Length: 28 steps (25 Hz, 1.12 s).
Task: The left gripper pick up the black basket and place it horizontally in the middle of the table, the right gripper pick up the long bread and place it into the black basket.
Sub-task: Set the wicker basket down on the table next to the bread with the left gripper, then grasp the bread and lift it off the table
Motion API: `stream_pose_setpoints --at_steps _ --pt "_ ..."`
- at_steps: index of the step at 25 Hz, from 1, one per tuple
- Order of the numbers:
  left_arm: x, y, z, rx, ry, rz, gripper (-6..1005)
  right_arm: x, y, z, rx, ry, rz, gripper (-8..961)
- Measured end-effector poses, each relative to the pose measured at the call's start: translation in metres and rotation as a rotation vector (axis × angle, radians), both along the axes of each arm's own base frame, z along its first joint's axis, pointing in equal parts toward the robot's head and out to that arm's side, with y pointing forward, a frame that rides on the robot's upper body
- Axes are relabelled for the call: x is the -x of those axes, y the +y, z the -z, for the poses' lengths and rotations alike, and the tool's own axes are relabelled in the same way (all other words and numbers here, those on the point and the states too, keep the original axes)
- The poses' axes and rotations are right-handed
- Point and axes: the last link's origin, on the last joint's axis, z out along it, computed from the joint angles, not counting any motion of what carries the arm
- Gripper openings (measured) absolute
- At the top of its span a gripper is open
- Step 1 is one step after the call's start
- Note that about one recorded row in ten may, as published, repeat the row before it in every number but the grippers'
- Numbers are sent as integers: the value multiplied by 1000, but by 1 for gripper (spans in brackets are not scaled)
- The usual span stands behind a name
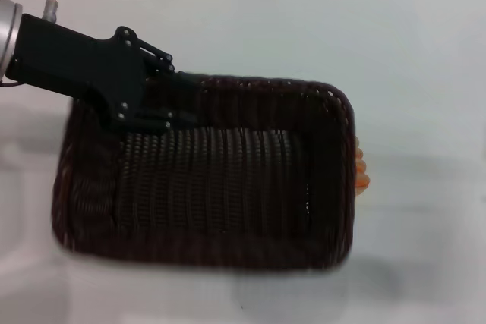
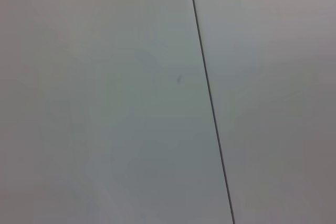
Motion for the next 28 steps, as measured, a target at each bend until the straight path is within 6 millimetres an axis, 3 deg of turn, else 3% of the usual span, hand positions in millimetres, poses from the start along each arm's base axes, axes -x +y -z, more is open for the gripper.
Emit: stream_pose_setpoints --at_steps 6,13,20,28 --pt "-2 1 0 -29 -34 -1 422 1 -1 1 2 -1 -7 610" --pt "2 6 -42 -241 -332 -65 465 5 -6 10 50 -2 -24 610" --pt "51 -9 -82 -455 -819 -259 465 17 -20 30 149 58 -42 609" --pt "84 -32 -94 -521 -896 -341 465 34 -26 56 317 73 -51 609"
